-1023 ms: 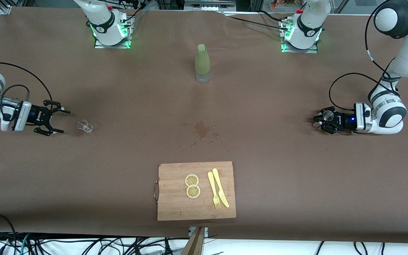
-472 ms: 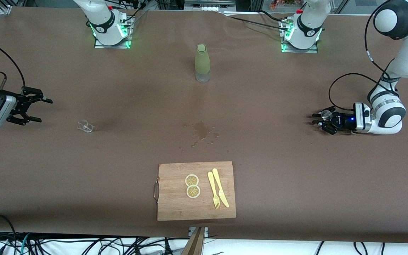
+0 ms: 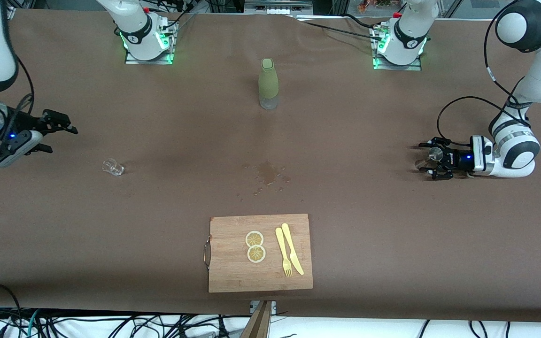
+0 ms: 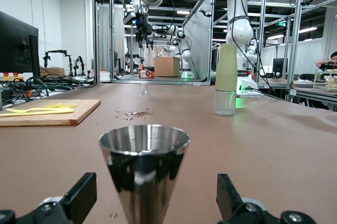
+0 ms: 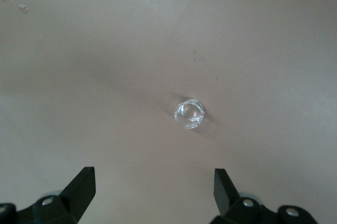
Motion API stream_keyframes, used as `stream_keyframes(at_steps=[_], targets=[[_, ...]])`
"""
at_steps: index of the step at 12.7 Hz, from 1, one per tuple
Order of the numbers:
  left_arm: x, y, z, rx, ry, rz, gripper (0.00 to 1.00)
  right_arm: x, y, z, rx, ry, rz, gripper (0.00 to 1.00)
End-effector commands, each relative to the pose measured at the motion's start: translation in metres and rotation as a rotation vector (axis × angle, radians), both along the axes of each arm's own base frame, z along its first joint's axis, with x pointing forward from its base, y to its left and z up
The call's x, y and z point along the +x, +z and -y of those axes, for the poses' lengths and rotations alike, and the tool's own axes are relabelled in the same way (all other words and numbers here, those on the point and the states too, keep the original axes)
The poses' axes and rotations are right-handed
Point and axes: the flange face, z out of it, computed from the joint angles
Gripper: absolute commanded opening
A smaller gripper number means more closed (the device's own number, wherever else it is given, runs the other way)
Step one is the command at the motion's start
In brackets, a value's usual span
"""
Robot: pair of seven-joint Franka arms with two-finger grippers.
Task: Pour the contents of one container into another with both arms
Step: 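Set down the beaker with the right gripper while the left gripper sets down the jigger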
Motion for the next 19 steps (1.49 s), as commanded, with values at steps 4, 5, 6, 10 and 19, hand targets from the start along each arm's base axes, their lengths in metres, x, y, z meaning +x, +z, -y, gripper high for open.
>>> stream_keyframes(at_steps=[4,5,6,10,19], targets=[[0.024,0.038,-0.06,0.106,-0.09,0.081,1.0,-0.002,0.032,-0.079,-0.146,-0.359,-0.003,1.0],[0.029,0.051,-0.072,0.129,-0.11,0.073,1.0,-0.003,0.036,-0.094,-0.184,-0.401,0.007,1.0],[0.035,0.065,-0.085,0.162,-0.123,0.061,1.0,-0.004,0.045,-0.098,-0.218,-0.481,0.005,1.0],[0.045,0.131,-0.125,0.317,-0.162,-0.046,1.0,-0.011,0.081,-0.097,-0.238,-0.725,-0.004,1.0],[0.056,0.294,-0.076,0.672,-0.002,-0.439,1.0,-0.034,0.17,-0.059,-0.241,-0.716,-0.033,1.0]])
